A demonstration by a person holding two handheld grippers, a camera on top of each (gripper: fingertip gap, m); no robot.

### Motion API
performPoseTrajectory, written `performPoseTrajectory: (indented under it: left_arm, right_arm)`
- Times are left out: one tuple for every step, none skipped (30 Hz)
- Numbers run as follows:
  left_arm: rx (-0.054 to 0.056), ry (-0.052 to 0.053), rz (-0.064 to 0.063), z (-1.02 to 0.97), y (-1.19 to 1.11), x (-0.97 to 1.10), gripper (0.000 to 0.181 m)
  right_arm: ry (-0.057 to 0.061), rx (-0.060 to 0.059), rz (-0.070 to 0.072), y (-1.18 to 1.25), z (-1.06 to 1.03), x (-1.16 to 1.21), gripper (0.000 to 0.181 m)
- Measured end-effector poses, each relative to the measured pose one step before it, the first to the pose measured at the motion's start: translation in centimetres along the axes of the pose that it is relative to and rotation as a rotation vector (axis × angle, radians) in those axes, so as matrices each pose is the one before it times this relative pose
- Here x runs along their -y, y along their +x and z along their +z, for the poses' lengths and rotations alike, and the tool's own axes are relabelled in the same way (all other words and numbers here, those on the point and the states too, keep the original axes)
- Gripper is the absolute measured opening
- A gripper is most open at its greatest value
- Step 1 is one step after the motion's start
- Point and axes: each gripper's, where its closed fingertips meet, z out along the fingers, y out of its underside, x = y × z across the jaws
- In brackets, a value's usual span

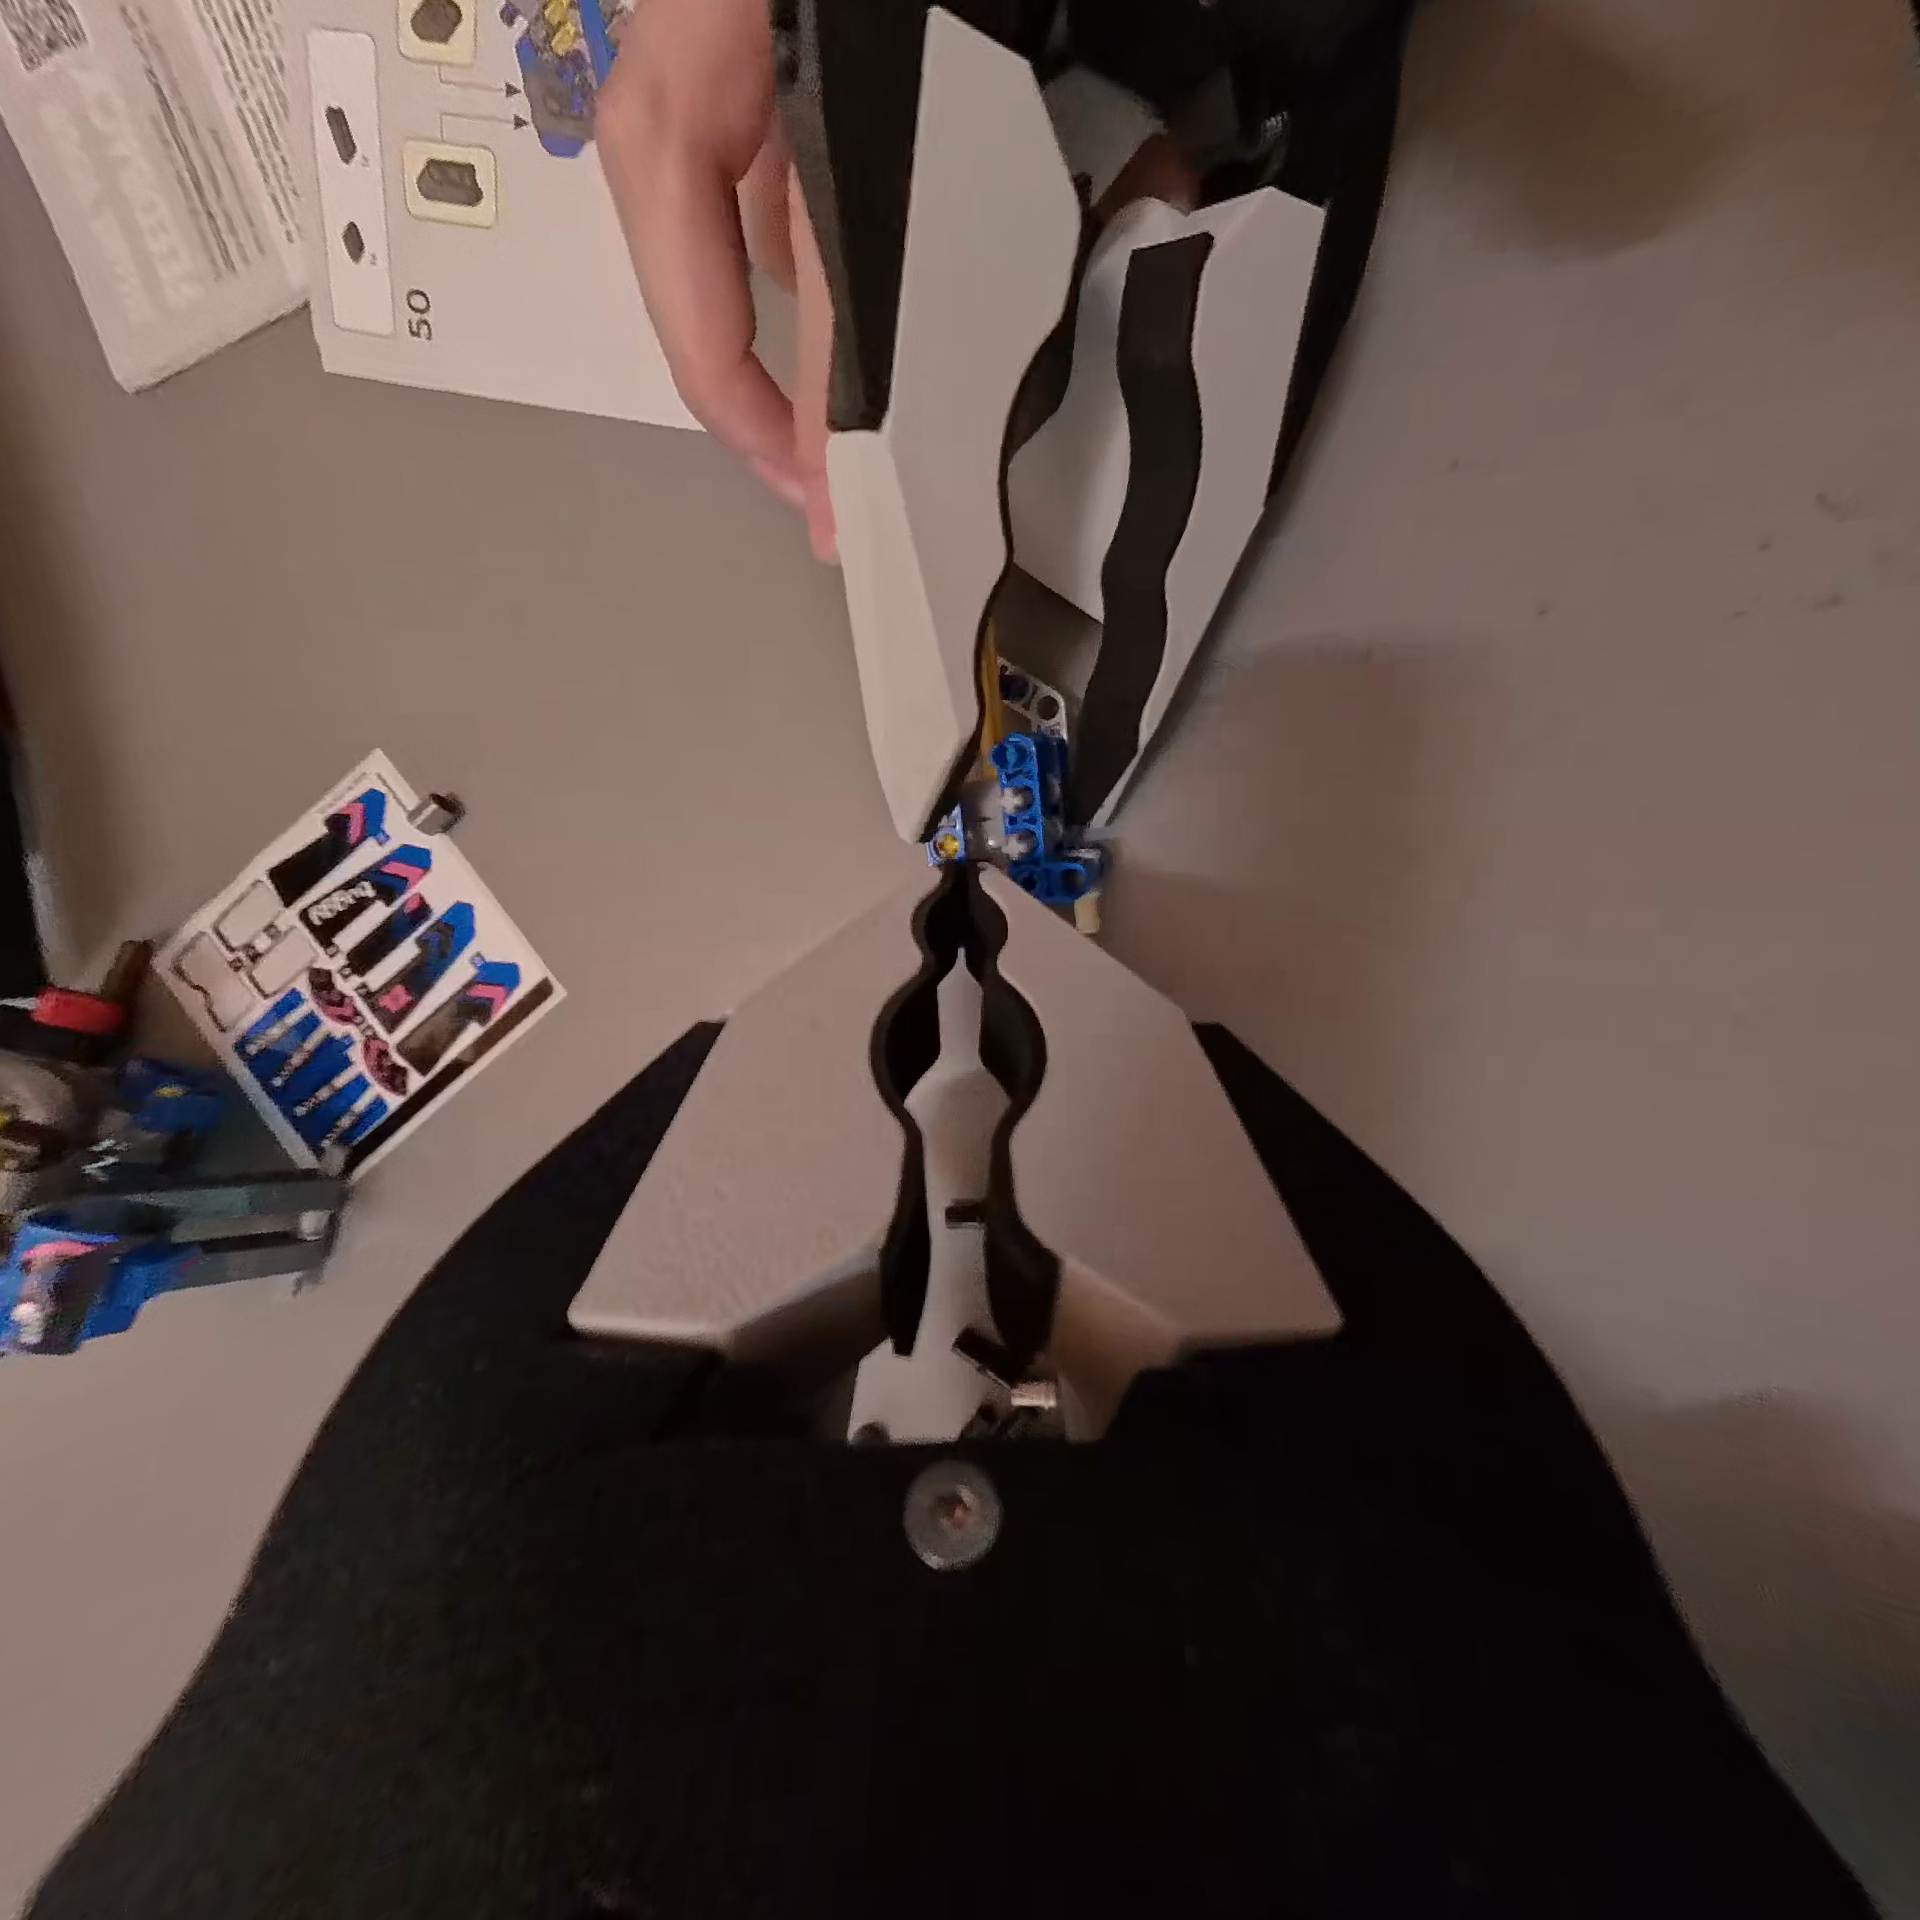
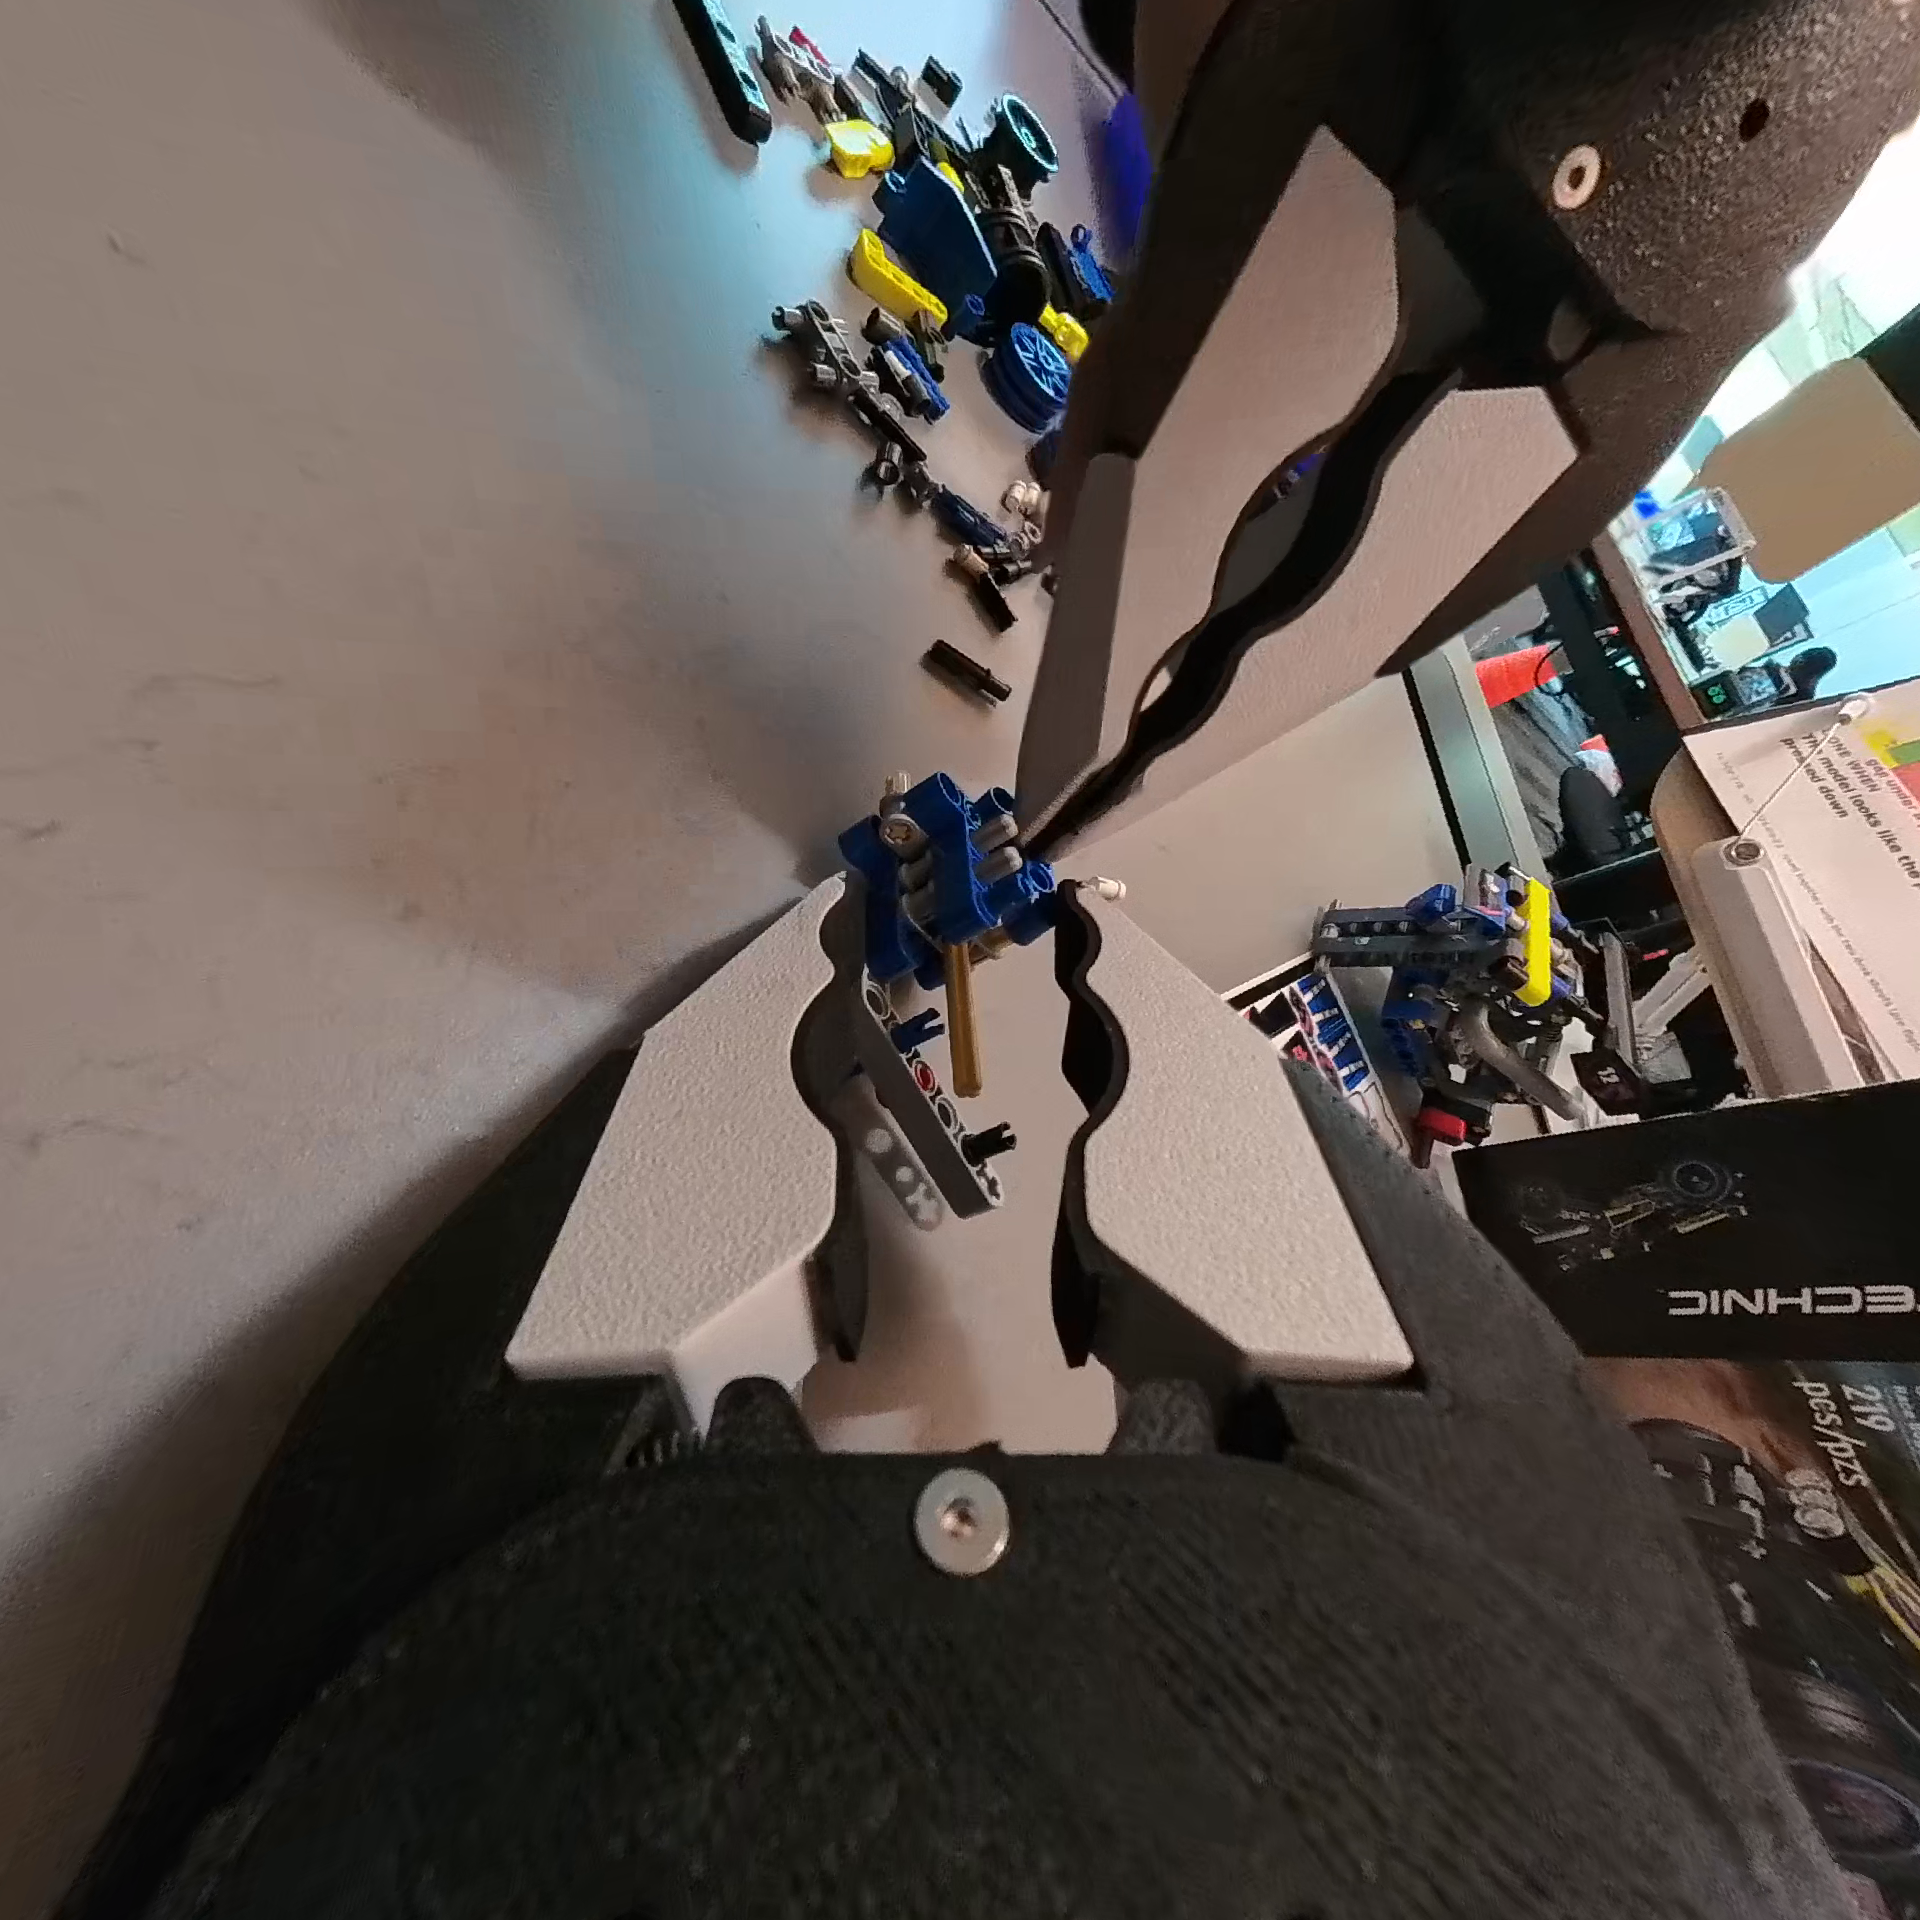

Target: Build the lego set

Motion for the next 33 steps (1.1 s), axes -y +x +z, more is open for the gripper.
performPoseTrajectory:
  left_arm:
    - [-0.0259, -0.0006, -0.0201, 0.013, -0.027, -0.005, 0.000]
    - [-0.0252, -0.0061, -0.0160, 0.022, -0.040, 0.006, 0.000]
    - [-0.0226, -0.0112, -0.0099, 0.032, -0.053, 0.019, 0.000]
    - [-0.0194, -0.0165, -0.0052, 0.022, -0.037, 0.014, 0.000]
    - [-0.0145, -0.0194, 0.0013, 0.023, -0.030, 0.008, 0.000]
    - [-0.0100, -0.0183, 0.0038, 0.028, -0.004, 0.029, 0.000]
    - [-0.0061, -0.0147, 0.0014, 0.038, 0.006, 0.039, 0.000]
    - [-0.0020, -0.0110, -0.0009, 0.015, 0.021, 0.024, 0.000]
    - [0.0041, -0.0054, 0.0025, 0.023, 0.019, 0.036, 0.000]
    - [0.0093, 0.0035, 0.0058, 0.003, 0.009, 0.019, 0.000]
    - [0.0094, 0.0138, 0.0050, -0.027, 0.077, 0.011, 0.000]
    - [0.0070, 0.0216, 0.0051, -0.081, 0.184, -0.027, 0.000]
    - [0.0097, 0.0238, -0.0020, -0.137, 0.223, -0.061, 0.000]
    - [0.0213, 0.0313, -0.0108, -0.223, 0.051, 0.021, 0.000]
    - [0.0284, 0.0474, -0.0181, -0.298, -0.177, 0.229, 0.000]
    - [0.0233, 0.0510, -0.0294, -0.277, -0.296, 0.286, 0.003]
    - [0.0078, 0.0381, -0.0353, -0.149, -0.237, 0.161, 0.004]
    - [-0.0045, 0.0217, -0.0311, 0.040, -0.101, 0.016, 0.005]
    - [-0.0071, 0.0057, -0.0195, 0.170, -0.043, -0.130, 0.010]
    - [-0.0207, -0.0077, -0.0038, 0.257, 0.236, -0.248, 0.010]
    - [-0.0261, -0.0128, 0.0053, 0.287, 0.381, -0.234, 0.010]
    - [-0.0076, -0.0132, 0.0035, 0.287, 0.096, -0.172, 0.012]
    - [-0.0022, -0.0141, 0.0048, 0.260, -0.020, -0.155, 0.011]
    - [-0.0055, -0.0085, 0.0095, 0.216, 0.034, -0.036, 0.004]
    - [0.0007, -0.0031, 0.0127, 0.113, -0.020, 0.054, 0.004]
    - [0.0027, -0.0060, 0.0115, 0.035, -0.014, 0.006, 0.004]
    - [0.0038, -0.0061, 0.0074, 0.002, -0.025, -0.016, 0.004]
    - [0.0072, -0.0019, 0.0059, 0.028, -0.067, 0.006, 0.004]
    - [0.0078, 0.0026, 0.0021, 0.040, -0.084, 0.014, 0.004]
    - [0.0084, 0.0051, -0.0030, 0.041, -0.120, 0.031, 0.004]
    - [0.0052, 0.0077, -0.0016, 0.054, -0.068, 0.044, 0.004]
    - [-0.0008, 0.0075, -0.0009, 0.037, 0.011, 0.054, 0.004]
    - [-0.0003, 0.0028, -0.0019, 0.014, 0.006, 0.033, 0.004]
  right_arm:
    - [-0.0018, 0.0026, 0.0049, 0.014, 0.004, -0.032, 0.036]
    - [-0.0027, 0.0016, 0.0037, 0.001, 0.004, -0.038, 0.036]
    - [-0.0024, 0.0016, 0.0038, 0.006, -0.003, -0.044, 0.036]
    - [-0.0012, 0.0010, 0.0019, 0.008, -0.014, -0.022, 0.036]
    - [-0.0011, 0.0011, 0.0021, -0.008, -0.001, -0.018, 0.036]
    - [0.0007, 0.0019, 0.0006, -0.025, -0.030, 0.012, 0.036]
    - [-0.0006, 0.0003, 0.0001, -0.033, -0.029, -0.014, 0.036]
    - [0.0018, 0.0008, -0.0029, -0.036, -0.023, 0.028, 0.036]
    - [0.0003, -0.0005, -0.0015, -0.008, -0.013, 0.003, 0.036]
    - [0.0011, 0.0000, -0.0003, 0.004, -0.015, 0.014, 0.036]
    - [0.0022, -0.0008, -0.0016, 0.000, -0.013, 0.032, 0.037]
    - [0.0071, -0.0029, -0.0111, -0.046, 0.007, 0.132, 0.036]
    - [0.0098, -0.0050, -0.0178, -0.078, 0.002, 0.183, 0.036]
    - [0.0050, -0.0051, -0.0127, -0.053, -0.034, 0.064, 0.035]
    - [0.0016, -0.0023, -0.0041, -0.011, -0.018, 0.029, 0.035]
    - [0.0019, 0.0016, 0.0006, -0.010, -0.007, 0.012, 0.035]
    - [0.0010, 0.0038, 0.0035, 0.008, 0.002, 0.004, 0.035]
    - [0.0011, 0.0037, 0.0027, -0.001, -0.004, 0.001, 0.035]
    - [0.0003, 0.0016, 0.0008, -0.007, 0.000, -0.002, 0.035]
    - [0.0005, 0.0009, 0.0002, 0.000, 0.000, 0.007, 0.035]
    - [0.0005, 0.0014, 0.0008, -0.006, -0.008, -0.003, 0.035]
    - [0.0003, 0.0015, 0.0008, -0.013, -0.001, 0.005, 0.035]
    - [0.0000, 0.0009, 0.0006, -0.002, -0.003, 0.000, 0.035]
    - [-0.0006, 0.0009, 0.0021, 0.015, -0.010, -0.022, 0.035]
    - [-0.0017, 0.0001, 0.0022, 0.022, -0.031, -0.058, 0.035]
    - [0.0020, 0.0017, -0.0002, -0.012, -0.034, 0.003, 0.035]
    - [-0.0002, -0.0012, -0.0010, 0.000, -0.008, 0.000, 0.035]
    - [-0.0013, 0.0003, 0.0032, 0.021, -0.023, -0.041, 0.036]
    - [-0.0030, 0.0007, 0.0143, 0.111, -0.070, -0.083, 0.036]
    - [-0.0037, -0.0033, 0.0300, 0.266, -0.107, -0.078, 0.039]
    - [-0.0127, 0.0154, 0.0423, 0.065, -0.076, -0.179, 0.041]
    - [-0.0159, 0.0247, 0.0486, -0.045, -0.032, -0.179, 0.041]
    - [-0.0117, 0.0116, 0.0442, 0.090, -0.015, -0.123, 0.042]
